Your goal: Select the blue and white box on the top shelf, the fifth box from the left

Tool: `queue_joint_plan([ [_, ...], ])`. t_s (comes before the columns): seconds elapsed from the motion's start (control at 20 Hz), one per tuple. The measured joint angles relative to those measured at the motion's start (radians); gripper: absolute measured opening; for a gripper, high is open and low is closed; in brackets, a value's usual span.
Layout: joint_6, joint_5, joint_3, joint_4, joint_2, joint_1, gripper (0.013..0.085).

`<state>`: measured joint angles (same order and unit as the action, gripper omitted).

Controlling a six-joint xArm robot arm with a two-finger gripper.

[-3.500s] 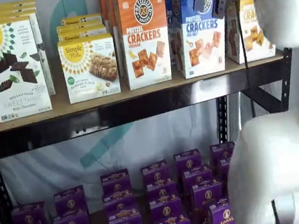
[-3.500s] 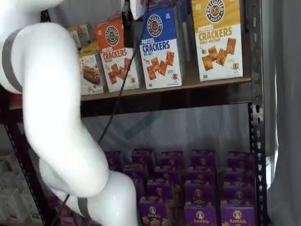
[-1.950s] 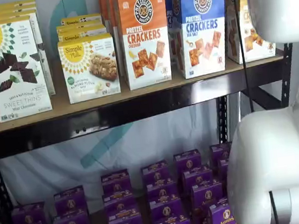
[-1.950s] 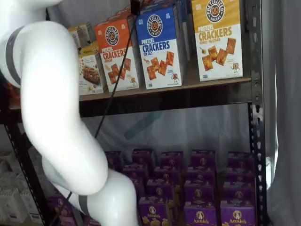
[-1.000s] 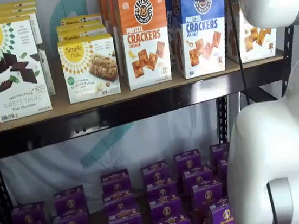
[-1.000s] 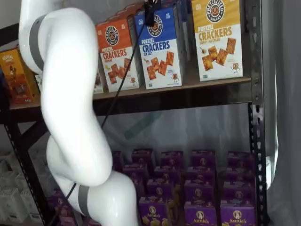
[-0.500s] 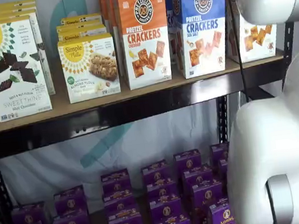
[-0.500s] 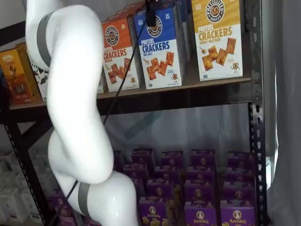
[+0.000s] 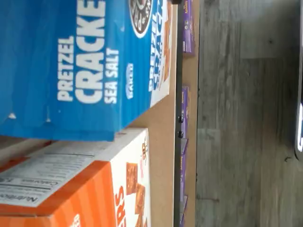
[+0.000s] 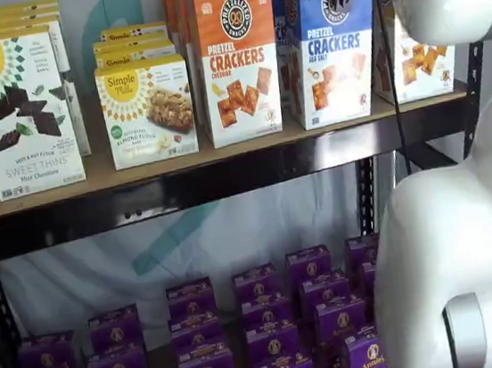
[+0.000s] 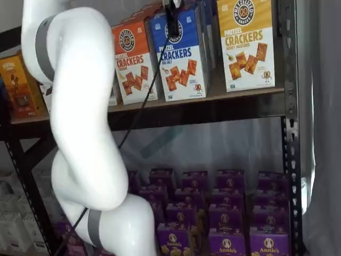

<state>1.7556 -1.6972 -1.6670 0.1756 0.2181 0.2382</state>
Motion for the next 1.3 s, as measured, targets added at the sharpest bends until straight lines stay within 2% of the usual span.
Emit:
queue_joint_plan([
  [0.2,-0.003,0.008,0.017,0.007,0.008,-0.002,0.0850],
  [0.3,-0.003,0.009,0.020,0.016,0.009,0.001,0.0770],
  [0.35,-0.003,0.009,0.020,0.019,0.009,0.002,0.0770],
  [0.45,-0.002,0.007,0.018,0.023,0.008,0.005,0.0690],
  [0.5,-0.002,0.005,0.017,0.025,0.007,0.006,0.0690],
  [0.55,-0.001,0.002,0.014,0.026,0.005,0.007,0.0650],
  [0.85,0.003,-0.003,0.011,0.032,0.002,0.014,0.0650],
  [0.9,0.004,-0.007,0.007,0.034,0.000,0.016,0.0610],
  [0.95,0.004,-0.013,0.003,0.035,-0.002,0.017,0.0610],
  [1.05,0.005,-0.022,-0.003,0.037,-0.006,0.018,0.0530],
  [1.3,0.003,-0.055,-0.020,0.052,-0.006,0.026,0.0530],
])
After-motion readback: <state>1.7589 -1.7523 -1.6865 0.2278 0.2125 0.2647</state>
